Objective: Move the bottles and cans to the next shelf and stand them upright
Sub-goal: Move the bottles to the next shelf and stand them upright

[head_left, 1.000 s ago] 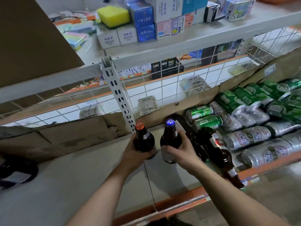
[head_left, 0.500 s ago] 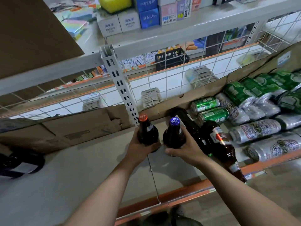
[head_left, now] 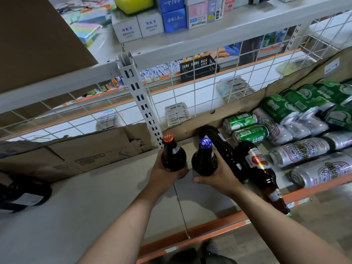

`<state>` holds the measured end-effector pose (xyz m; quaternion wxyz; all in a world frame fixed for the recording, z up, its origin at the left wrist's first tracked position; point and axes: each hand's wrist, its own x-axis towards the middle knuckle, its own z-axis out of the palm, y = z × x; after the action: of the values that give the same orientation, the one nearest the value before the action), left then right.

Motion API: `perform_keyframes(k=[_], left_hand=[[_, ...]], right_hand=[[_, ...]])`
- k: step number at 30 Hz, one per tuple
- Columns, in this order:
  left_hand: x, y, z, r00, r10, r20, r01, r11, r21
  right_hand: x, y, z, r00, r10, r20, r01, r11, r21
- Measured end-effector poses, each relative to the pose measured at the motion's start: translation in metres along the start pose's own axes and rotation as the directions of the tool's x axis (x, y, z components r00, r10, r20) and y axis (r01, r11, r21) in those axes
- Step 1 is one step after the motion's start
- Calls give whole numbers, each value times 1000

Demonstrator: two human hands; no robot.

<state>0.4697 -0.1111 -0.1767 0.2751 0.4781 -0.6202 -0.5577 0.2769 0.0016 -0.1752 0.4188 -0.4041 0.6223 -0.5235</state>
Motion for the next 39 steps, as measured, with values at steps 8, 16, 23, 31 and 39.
perform_keyframes(k=[8, 16, 23, 31, 39], left_hand=[[-20, 9, -7, 997, 39, -73, -41, 999, -31], [-44, -3, -51, 991, 32, -128, -38, 998, -43], [-77, -21, -124, 975, -21, -219, 25, 1000, 17], [-134, -68, -250, 957, -23, -289, 39, 998, 51], [-173, -117, -383, 953, -41, -301, 62, 996, 63]], right_hand=[[-1, 5, 7, 996, -8, -86, 3, 998, -63], [-12, -12, 39, 996, 6, -87, -16, 994, -106], [-6, -43, 116, 998, -11, 63, 21, 987, -157], [-32, -57, 248, 990, -2, 142, 25, 988, -153], [-64, -55, 408, 981, 8, 194, 27, 984, -178]])
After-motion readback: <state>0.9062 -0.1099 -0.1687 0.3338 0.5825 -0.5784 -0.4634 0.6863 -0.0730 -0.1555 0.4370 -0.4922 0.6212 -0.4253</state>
